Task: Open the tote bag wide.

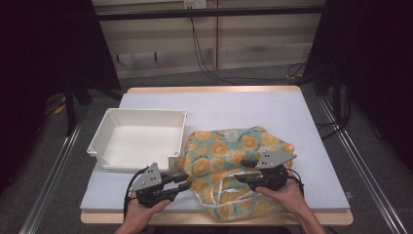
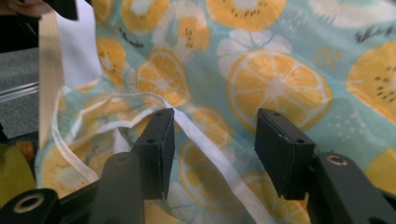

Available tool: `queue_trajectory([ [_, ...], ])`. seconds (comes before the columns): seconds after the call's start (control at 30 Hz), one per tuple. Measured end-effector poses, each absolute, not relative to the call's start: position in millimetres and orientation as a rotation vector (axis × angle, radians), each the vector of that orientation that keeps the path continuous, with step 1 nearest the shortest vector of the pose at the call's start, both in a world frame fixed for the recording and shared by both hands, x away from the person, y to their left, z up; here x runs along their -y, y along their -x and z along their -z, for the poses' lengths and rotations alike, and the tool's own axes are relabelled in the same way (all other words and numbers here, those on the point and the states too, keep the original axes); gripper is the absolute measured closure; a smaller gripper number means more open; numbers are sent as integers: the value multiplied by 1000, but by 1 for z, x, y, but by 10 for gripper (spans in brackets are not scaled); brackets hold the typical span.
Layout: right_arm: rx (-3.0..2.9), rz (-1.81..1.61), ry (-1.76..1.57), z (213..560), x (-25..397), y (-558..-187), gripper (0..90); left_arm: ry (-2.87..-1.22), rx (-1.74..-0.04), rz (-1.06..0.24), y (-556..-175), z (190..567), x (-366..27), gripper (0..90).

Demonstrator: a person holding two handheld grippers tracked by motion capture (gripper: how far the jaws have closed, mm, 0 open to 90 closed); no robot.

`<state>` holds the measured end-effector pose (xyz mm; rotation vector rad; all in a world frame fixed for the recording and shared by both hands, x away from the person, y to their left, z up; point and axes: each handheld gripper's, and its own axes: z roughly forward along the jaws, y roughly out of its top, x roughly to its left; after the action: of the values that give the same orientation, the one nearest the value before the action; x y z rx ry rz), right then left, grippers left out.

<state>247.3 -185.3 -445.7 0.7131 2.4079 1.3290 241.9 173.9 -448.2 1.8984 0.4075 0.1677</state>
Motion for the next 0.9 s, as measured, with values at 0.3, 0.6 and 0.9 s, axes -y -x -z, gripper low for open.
queue_trajectory([
  [0.3, -2392, -1271, -732, 457, 185, -250, 641, -1876, -423, -174, -240, 445, -174, 663],
  [0.6, -2396, -1347, -765, 448, 190, -253, 900, -1837, -406, -204, -239, 430, -177, 635],
  [0.9, -2336, -1458, -768, 417, 196, -263, 900, -1875, -341, -158, -249, 427, -151, 588],
])
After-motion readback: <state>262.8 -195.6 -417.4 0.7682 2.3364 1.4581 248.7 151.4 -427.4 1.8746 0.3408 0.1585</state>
